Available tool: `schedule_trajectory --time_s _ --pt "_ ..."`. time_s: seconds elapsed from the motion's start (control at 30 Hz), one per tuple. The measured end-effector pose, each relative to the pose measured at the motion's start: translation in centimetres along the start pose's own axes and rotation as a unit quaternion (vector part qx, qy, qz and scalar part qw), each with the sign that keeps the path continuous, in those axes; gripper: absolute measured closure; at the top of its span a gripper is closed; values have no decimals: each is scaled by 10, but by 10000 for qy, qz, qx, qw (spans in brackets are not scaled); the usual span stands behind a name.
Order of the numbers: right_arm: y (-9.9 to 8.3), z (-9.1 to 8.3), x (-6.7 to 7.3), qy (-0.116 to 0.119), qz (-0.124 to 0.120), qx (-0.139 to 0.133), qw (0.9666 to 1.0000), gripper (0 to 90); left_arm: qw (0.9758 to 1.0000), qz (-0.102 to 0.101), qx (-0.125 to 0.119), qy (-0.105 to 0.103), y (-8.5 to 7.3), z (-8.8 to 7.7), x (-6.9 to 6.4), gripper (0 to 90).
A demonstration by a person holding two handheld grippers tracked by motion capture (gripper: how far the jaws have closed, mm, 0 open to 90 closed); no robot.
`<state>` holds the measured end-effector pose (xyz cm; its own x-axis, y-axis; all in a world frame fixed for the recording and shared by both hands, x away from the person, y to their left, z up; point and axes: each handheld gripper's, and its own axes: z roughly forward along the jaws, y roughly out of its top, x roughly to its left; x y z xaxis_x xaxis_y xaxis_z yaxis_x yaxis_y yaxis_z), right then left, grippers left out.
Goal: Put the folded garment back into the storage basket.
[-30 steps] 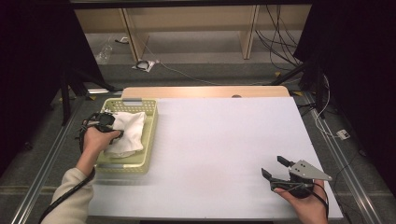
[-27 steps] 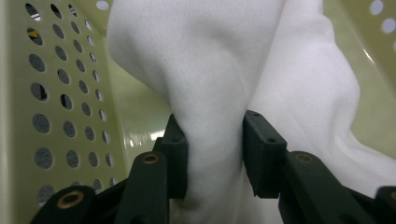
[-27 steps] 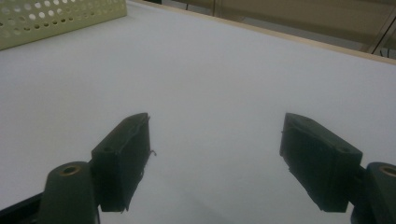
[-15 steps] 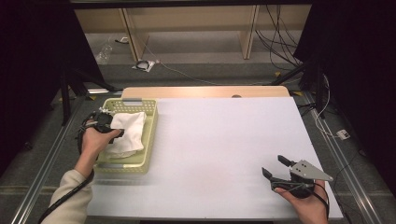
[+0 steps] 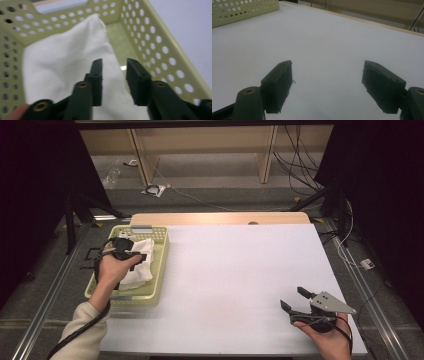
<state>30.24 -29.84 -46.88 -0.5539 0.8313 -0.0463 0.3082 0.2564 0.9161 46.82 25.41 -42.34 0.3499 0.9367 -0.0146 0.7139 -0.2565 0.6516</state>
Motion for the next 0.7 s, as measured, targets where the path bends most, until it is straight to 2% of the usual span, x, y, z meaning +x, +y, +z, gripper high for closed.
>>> schedule_trajectory --time_s 0.07,0.23,0.5,0.7 --pt "0 0 0 0 -3 5 10000 252 9999 44 95 -101 0 7 -7 789" --pt "0 0 -1 9 12 1 10000 252 9992 84 311 -250 -2 22 -15 863" --pt "0 1 0 16 1 6 10000 252 9976 230 634 -174 -5 35 -19 884" --pt "0 0 0 18 4 6 10000 252 9961 240 843 -112 -9 39 -19 893"
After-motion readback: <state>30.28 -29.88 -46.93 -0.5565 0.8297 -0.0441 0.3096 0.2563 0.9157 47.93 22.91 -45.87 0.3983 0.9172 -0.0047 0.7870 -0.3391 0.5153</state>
